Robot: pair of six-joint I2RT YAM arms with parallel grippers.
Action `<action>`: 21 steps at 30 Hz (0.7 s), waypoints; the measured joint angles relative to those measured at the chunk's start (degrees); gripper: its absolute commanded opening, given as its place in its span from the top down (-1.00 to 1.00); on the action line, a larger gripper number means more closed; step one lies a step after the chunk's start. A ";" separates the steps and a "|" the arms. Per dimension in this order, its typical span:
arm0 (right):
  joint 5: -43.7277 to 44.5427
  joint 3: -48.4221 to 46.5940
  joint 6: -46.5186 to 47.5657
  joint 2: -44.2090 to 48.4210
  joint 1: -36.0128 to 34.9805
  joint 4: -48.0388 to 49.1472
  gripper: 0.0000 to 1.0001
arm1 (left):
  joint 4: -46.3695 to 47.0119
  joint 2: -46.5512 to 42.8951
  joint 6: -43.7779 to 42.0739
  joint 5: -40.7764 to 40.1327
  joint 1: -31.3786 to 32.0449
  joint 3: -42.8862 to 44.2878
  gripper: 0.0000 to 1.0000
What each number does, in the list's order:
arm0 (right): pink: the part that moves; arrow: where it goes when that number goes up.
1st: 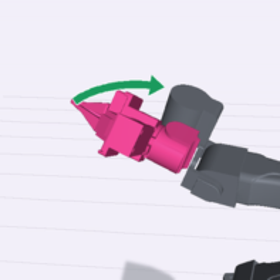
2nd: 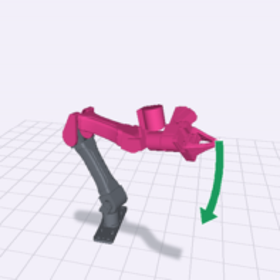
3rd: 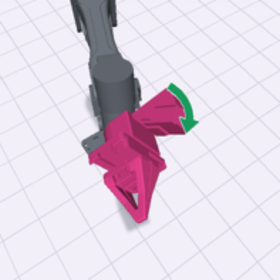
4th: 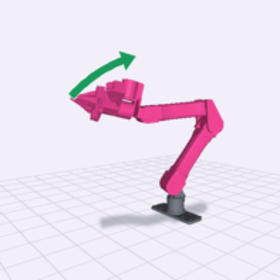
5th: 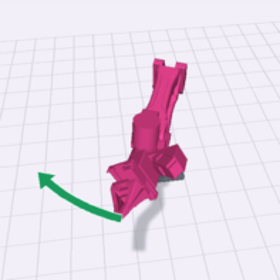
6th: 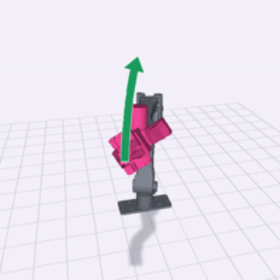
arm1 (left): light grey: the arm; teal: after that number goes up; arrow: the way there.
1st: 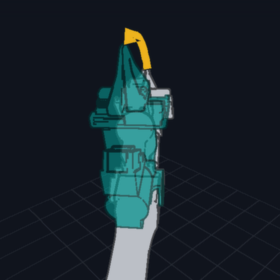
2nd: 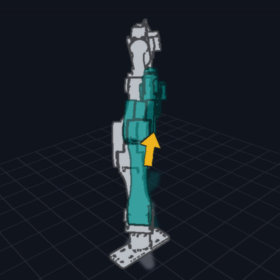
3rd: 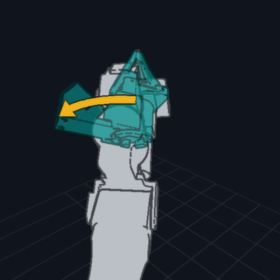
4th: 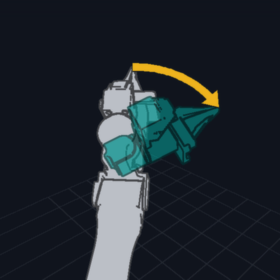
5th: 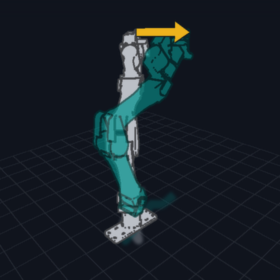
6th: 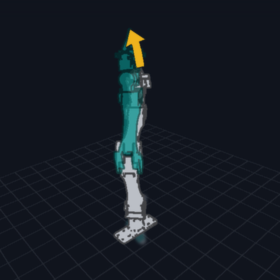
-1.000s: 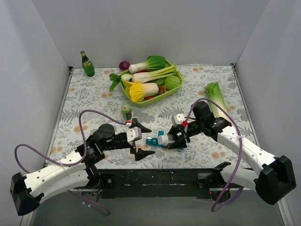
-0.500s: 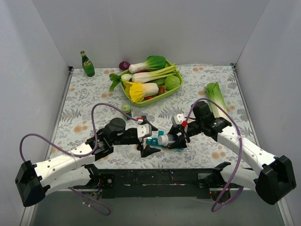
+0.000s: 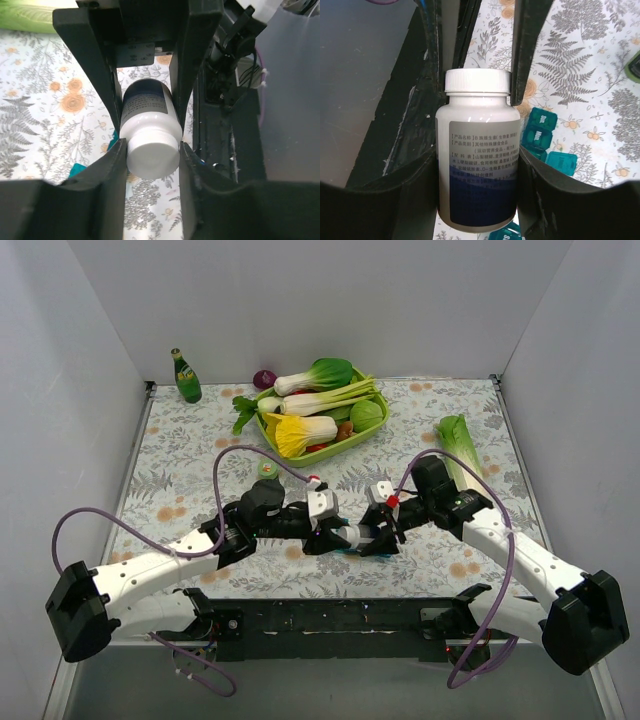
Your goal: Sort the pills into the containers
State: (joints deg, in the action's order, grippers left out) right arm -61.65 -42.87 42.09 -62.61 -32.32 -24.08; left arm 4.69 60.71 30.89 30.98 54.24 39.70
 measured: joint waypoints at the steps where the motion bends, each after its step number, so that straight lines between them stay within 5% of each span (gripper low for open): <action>1: -0.02 0.31 -0.24 0.00 0.07 0.07 0.78 | -0.42 0.52 1.44 0.00 -0.02 0.44 1.00; 7: 1.79 0.79 -1.88 0.26 0.07 1.09 0.81 | -2.99 1.44 20.57 -5.05 -0.28 1.84 1.00; 15: 6.64 1.05 -5.07 0.79 -0.48 6.16 0.81 | -0.42 0.09 67.43 -11.06 -4.57 -3.08 1.00; 16: 6.97 1.29 -5.46 0.79 -0.50 6.40 0.81 | -0.37 0.46 70.79 -11.08 -4.81 -3.37 0.78; 17: 8.48 1.55 -6.19 0.74 -0.46 6.16 0.81 | -0.37 2.34 77.48 -11.08 -5.20 -3.34 0.31; 19: 9.29 1.55 -6.40 0.74 -0.42 6.08 0.81 | -2.14 3.63 79.89 -11.08 -5.42 -1.62 -0.27; 20: 9.51 1.55 -6.56 0.79 -0.11 6.14 0.81 | -3.08 4.33 80.15 -11.17 -5.44 -0.57 -0.83; 21: 9.99 1.55 -6.64 0.87 0.22 6.38 0.81 | -3.72 5.05 80.89 -10.99 -5.57 0.33 -0.96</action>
State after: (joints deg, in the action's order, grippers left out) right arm -51.66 -41.32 35.44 -61.73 -32.10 -17.69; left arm 0.97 65.76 111.79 19.99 48.66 40.03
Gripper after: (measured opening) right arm 0.593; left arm 0.576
